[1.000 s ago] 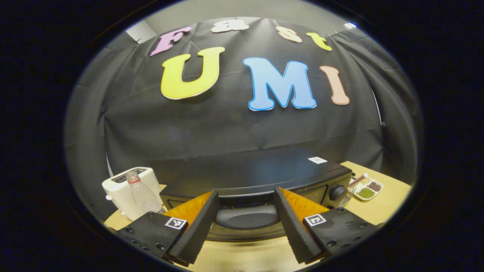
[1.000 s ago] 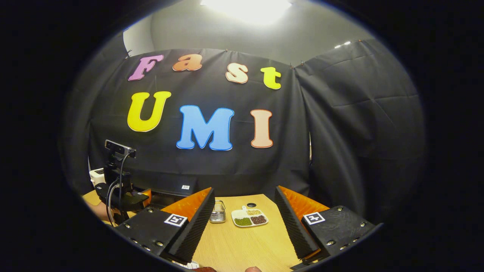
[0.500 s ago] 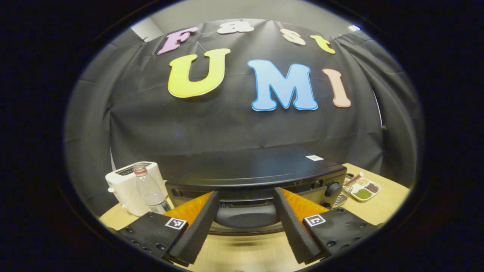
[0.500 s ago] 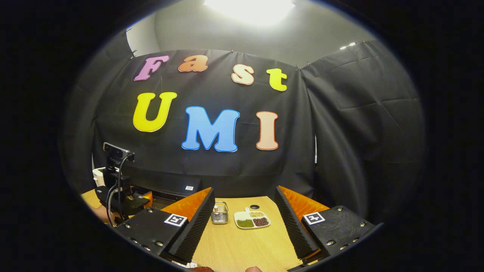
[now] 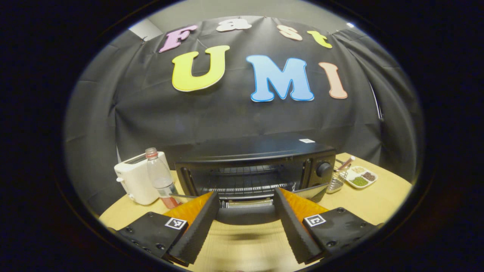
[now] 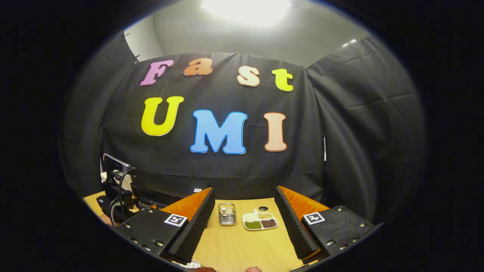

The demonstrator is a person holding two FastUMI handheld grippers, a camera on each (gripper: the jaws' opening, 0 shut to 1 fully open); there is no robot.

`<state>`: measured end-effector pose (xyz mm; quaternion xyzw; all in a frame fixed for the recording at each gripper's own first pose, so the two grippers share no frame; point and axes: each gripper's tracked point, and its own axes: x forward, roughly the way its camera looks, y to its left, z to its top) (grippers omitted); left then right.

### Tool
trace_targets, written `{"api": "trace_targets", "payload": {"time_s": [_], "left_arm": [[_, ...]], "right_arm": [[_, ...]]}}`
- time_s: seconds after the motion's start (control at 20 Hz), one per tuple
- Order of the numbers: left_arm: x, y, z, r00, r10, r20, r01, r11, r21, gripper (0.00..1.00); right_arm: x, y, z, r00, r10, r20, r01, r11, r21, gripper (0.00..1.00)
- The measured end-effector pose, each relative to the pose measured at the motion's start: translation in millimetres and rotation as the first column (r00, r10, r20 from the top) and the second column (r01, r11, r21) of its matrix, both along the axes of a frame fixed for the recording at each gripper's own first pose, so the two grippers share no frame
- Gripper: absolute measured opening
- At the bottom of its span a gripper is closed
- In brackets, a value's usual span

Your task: Open the electric oven with the left hand, put the food in, and close the electric oven.

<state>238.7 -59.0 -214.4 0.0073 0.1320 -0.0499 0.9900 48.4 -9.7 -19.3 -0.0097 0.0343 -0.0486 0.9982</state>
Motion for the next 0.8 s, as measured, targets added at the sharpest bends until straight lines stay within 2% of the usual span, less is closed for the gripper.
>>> {"api": "trace_targets", "payload": {"time_s": [0.5, 0.55, 0.65, 0.8], "left_arm": [[-42.6, -5.7, -46.8, 0.993, 0.000, -0.114, 0.003, 1.000, 0.026, 0.97], [-46.7, -6.9, -54.1, 0.990, -0.001, -0.140, 0.006, 0.999, 0.033, 0.94], [-52.3, -9.8, -65.0, 0.987, -0.002, -0.159, 0.009, 0.999, 0.042, 1.00], [-60.9, -10.9, -78.1, 0.982, 0.003, -0.187, 0.007, 0.999, 0.051, 0.97]], "right_arm": [[-22.6, -13.4, -19.5, 0.999, -0.010, -0.044, 0.011, 0.999, 0.030, 0.96], [-25.8, -15.8, -20.6, 0.999, -0.015, -0.046, 0.017, 0.999, 0.036, 0.96], [-31.1, -19.2, -24.8, 0.998, -0.022, -0.055, 0.025, 0.998, 0.049, 0.96], [-40.3, -25.1, -30.2, 0.997, -0.029, -0.073, 0.033, 0.998, 0.051, 0.96]]}}
